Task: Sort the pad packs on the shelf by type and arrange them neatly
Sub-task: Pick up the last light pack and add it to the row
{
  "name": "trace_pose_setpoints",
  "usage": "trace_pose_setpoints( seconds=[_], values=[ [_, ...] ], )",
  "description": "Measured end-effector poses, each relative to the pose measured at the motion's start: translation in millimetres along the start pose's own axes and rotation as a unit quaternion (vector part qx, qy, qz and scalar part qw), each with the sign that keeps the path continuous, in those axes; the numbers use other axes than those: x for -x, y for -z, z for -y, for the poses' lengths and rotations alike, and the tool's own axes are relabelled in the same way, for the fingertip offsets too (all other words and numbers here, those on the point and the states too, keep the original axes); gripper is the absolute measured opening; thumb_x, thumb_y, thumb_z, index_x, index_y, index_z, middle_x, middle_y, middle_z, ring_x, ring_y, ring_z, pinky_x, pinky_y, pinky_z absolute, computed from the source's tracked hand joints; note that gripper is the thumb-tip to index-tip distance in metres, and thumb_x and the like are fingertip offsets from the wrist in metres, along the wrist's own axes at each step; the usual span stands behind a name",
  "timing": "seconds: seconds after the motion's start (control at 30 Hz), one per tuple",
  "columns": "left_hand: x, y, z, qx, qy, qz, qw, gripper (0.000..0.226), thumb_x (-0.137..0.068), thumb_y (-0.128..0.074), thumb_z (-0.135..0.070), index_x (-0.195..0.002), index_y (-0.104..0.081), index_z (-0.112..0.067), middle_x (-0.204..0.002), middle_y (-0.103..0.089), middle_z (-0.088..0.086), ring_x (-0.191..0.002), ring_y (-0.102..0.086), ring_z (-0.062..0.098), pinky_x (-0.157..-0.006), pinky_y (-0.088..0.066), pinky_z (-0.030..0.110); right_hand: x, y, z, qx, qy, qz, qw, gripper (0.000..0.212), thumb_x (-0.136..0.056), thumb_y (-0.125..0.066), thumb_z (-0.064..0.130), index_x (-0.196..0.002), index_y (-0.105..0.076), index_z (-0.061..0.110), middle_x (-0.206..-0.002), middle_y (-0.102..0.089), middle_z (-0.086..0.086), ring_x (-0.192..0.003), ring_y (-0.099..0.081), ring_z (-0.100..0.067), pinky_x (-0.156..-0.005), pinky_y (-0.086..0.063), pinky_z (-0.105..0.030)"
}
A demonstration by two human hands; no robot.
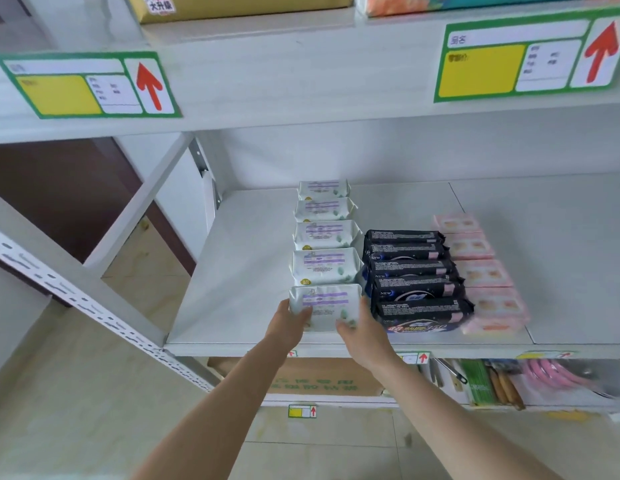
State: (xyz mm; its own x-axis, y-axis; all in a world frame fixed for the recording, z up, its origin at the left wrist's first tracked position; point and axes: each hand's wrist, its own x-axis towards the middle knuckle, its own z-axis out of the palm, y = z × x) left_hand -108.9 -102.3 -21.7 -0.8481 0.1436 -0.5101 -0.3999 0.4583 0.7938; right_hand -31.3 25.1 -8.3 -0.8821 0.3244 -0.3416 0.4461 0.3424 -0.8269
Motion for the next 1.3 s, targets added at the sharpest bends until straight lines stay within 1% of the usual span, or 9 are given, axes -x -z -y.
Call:
trace_pose_setpoints(
  seconds=[0.23,0.33,0.47,0.53,0.63,0.77,0.9,1.17,1.3],
  values=[
    [-4.4,-0.9,-4.7,-0.063,-0.021,-0.021,0.998,0.064,-0.090,-0.056,-0.036,-0.142,-0.026,-0.013,-0.138,-0.045,0.013,-0.123,-0.048,0.031,-0.099,-0.041,0.038,8.7,12.5,3.9,0.133,0.034,-0.028,0.990,0.066,-0.093,-0.048,0.027,-0.147,-0.010,0.021,-0.119,-0.042,-0.010,-0.082,-0.047,-0.017,-0.061,-0.037,-0.020],
    [-1.8,1.0,-5.9,-0.078,-0.066,-0.026,0.994,0.072,-0.091,-0.053,-0.039,-0.148,-0.013,-0.019,-0.149,-0.030,0.011,-0.130,-0.042,0.029,-0.101,-0.038,0.037,10.8,19.2,9.2,0.306,0.113,-0.120,0.938,0.049,-0.088,-0.056,0.028,-0.133,-0.040,0.015,-0.110,-0.043,-0.007,-0.094,-0.050,-0.022,-0.069,-0.041,-0.025],
    [-7.6,4.8,-13.9,-0.078,-0.102,-0.012,0.992,0.072,-0.092,-0.049,-0.041,-0.149,-0.007,-0.027,-0.153,-0.023,0.006,-0.132,-0.039,0.028,-0.104,-0.040,0.040,2.8,21.5,9.2,0.445,0.213,-0.135,0.859,0.054,-0.052,-0.086,0.038,-0.100,-0.070,0.019,-0.100,-0.066,-0.003,-0.088,-0.063,-0.024,-0.068,-0.054,-0.033],
    [-13.9,5.7,-16.1,-0.077,-0.113,0.008,0.991,0.071,-0.093,-0.048,-0.039,-0.149,-0.005,-0.031,-0.155,-0.020,0.005,-0.134,-0.038,0.028,-0.104,-0.041,0.041,0.7,21.9,13.7,0.481,0.219,-0.063,0.847,0.058,-0.062,-0.081,0.039,-0.114,-0.064,0.020,-0.126,-0.058,-0.009,-0.117,-0.054,-0.031,-0.091,-0.047,-0.044],
    [-22.9,3.8,-14.9,-0.041,-0.108,0.051,0.992,0.064,-0.096,-0.043,-0.032,-0.147,-0.005,-0.034,-0.146,-0.036,0.005,-0.125,-0.048,0.027,-0.100,-0.046,0.044,-7.4,19.2,8.8,0.500,0.220,-0.004,0.838,0.059,-0.089,-0.057,0.029,-0.141,-0.035,0.015,-0.153,-0.023,-0.012,-0.143,-0.014,-0.027,-0.115,-0.012,-0.043],
    [-28.4,-1.2,-16.1,0.000,-0.103,0.070,0.992,0.056,-0.100,-0.036,-0.021,-0.147,-0.006,-0.029,-0.124,-0.049,0.004,-0.104,-0.057,0.026,-0.088,-0.051,0.040,-16.0,14.8,-0.7,0.497,0.225,-0.026,0.838,0.069,-0.044,-0.090,0.034,-0.108,-0.068,0.020,-0.116,-0.066,-0.009,-0.113,-0.061,-0.026,-0.092,-0.049,-0.039],
    [-33.1,-0.9,-15.1,-0.028,-0.119,0.069,0.990,0.052,-0.100,-0.036,-0.022,-0.146,-0.012,-0.027,-0.124,-0.050,0.005,-0.100,-0.057,0.024,-0.076,-0.051,0.030,-21.5,14.8,-2.2,0.497,0.259,-0.056,0.826,0.072,-0.028,-0.093,0.035,-0.096,-0.073,0.022,-0.104,-0.071,-0.005,-0.100,-0.067,-0.022,-0.082,-0.053,-0.034],
    [-53.4,16.2,-33.5,-0.154,-0.175,-0.045,0.971,0.062,-0.096,-0.037,-0.042,-0.149,-0.008,-0.029,-0.158,-0.011,0.003,-0.142,-0.023,0.025,-0.113,-0.025,0.039,-32.2,27.1,-6.3,0.511,0.226,-0.034,0.829,0.085,-0.035,-0.089,0.046,-0.114,-0.064,0.029,-0.124,-0.062,-0.011,-0.114,-0.060,-0.027,-0.092,-0.047,-0.039],
    [-81.6,12.3,-56.4,-0.150,-0.169,-0.017,0.974,0.059,-0.098,-0.032,-0.041,-0.149,-0.005,-0.028,-0.159,-0.006,0.005,-0.144,-0.017,0.024,-0.115,-0.018,0.038,-36.2,35.6,-4.7,0.519,0.218,0.010,0.826,0.085,-0.066,-0.075,0.047,-0.140,-0.036,0.031,-0.152,-0.024,-0.014,-0.141,-0.021,-0.031,-0.113,0.000,-0.041]
  ],
)
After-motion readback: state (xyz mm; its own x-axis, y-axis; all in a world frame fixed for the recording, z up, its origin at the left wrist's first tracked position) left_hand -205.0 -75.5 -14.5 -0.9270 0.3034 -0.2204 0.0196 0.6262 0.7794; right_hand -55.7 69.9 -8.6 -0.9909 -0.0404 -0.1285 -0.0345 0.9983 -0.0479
